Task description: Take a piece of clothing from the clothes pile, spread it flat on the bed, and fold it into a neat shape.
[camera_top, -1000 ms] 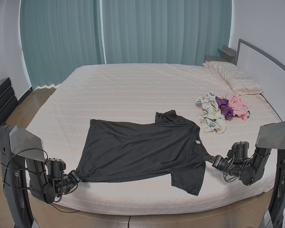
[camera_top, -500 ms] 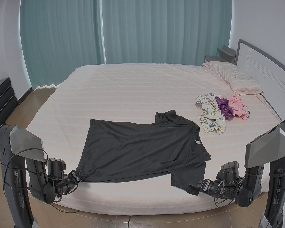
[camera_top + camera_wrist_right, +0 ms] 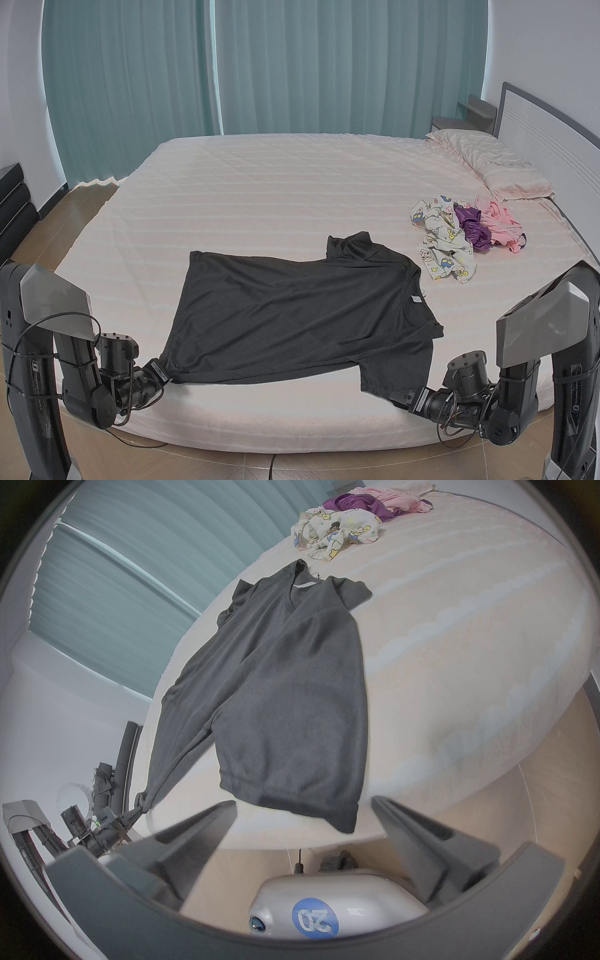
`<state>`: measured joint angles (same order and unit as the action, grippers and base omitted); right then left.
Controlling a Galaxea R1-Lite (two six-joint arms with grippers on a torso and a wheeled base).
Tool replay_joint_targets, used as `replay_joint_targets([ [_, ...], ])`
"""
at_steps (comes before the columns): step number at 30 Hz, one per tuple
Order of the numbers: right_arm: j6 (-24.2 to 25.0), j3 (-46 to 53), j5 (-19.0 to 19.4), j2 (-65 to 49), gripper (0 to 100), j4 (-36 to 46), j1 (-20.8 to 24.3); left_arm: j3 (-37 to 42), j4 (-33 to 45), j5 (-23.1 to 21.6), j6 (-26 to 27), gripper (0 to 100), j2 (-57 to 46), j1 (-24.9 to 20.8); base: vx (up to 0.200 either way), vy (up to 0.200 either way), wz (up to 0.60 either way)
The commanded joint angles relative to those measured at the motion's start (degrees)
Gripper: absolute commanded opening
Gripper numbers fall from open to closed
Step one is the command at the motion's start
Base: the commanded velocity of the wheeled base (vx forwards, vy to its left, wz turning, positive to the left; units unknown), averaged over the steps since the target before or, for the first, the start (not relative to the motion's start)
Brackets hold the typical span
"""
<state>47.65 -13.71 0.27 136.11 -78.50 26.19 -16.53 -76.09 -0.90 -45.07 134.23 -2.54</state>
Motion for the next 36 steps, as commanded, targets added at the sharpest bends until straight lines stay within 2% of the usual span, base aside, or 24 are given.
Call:
replay_joint_targets([
  [1, 0.2, -0.9, -0.4, 0.7, 0, 0.1, 0.3, 0.0, 0.0, -0.1, 0.0, 0, 0.1, 0.0, 0.0, 0.0, 0.0],
  [11, 0.2, 3.3, -0.4, -0.4, 0, -0.2, -0.4, -0.1, 0.0, -0.2, -0.1, 0, 0.1, 0.1, 0.0, 0.0, 0.0],
  [15, -0.7, 8.1, -0.1, -4.8, 0, 0.3, -2.7, -0.2, 0.0, -0.2, 0.0, 0, 0.1, 0.2, 0.0, 0.0, 0.0],
  [17, -2.4, 10.6, 0.0, -6.5, 0, 0.0, -2.9, 0.0, 0.0, -0.2, -0.1, 0, 0.0, 0.2, 0.0, 0.0, 0.0],
  [22, -2.8, 13.7, 0.0, -9.5, 0, 0.7, -3.0, 1.1, -0.1, -0.1, 0.0, 0, -1.1, 0.1, 0.0, 0.0, 0.0],
  [27, -3.3, 13.7, -0.3, -13.6, 0, 7.3, -3.2, 4.3, -2.6, 0.0, 0.5, 0, -4.9, 0.1, 0.0, 0.0, 0.0],
  [29, -3.4, 13.7, -0.3, -16.7, 0, 12.3, -2.8, 6.5, -3.9, 0.2, 2.7, 0, -5.6, 0.1, 0.0, 0.0, 0.0],
  [31, -3.5, 13.7, -0.3, -17.8, 0, 13.9, -2.6, 7.5, -4.2, 0.4, 4.4, 0, -5.7, 0.1, 0.0, 0.0, 0.0],
  [33, -4.2, 13.7, -0.3, -20.5, 0, 18.1, -2.4, 10.1, -4.5, 0.6, 9.7, 0, -5.6, 0.1, 0.0, 0.0, 0.0],
  [36, -5.2, 13.7, -0.3, -22.3, 0, 21.4, -2.1, 10.8, -4.6, 0.8, 11.2, 0, -5.6, 0.1, 0.0, 0.0, 0.0],
])
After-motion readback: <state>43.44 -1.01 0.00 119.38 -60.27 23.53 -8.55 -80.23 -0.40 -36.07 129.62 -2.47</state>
